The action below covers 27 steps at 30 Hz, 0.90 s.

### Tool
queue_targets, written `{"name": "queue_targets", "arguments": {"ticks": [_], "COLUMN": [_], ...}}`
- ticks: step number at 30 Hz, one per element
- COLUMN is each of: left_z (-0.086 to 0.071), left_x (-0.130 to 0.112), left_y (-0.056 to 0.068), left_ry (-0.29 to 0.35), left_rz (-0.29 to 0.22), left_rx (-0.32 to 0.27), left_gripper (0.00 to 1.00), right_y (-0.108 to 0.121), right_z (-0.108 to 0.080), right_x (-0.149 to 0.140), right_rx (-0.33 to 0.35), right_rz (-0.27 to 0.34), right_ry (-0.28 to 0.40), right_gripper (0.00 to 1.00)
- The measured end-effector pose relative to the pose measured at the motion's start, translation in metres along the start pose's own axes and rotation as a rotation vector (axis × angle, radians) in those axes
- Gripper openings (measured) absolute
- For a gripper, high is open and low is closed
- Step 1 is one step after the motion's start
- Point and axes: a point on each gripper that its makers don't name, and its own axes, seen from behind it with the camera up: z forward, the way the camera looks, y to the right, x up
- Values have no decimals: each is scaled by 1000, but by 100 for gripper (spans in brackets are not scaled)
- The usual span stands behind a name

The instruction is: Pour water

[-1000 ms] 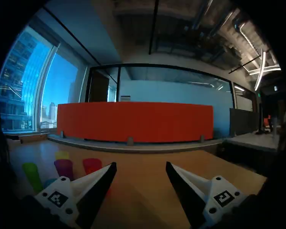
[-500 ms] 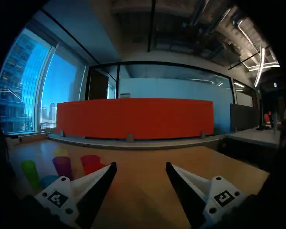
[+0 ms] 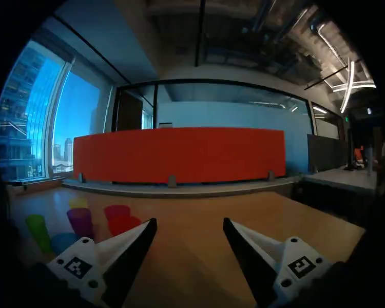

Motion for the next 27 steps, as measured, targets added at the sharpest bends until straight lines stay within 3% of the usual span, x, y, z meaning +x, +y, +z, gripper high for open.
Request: {"name": "queue_targets", "arguments": {"ticks": [27], "left_z": [-1], "left_x": [0], "left_y": [0], "left_ry": [0], "left_rz": [0], "left_rx": [1], "left_gripper": [99], "right_y": [-2], "right_z": [-1], "right_x": [-2], "right_rx": [0], "right_rz": [-15], "right_ry": [-3], "right_gripper": [100]}}
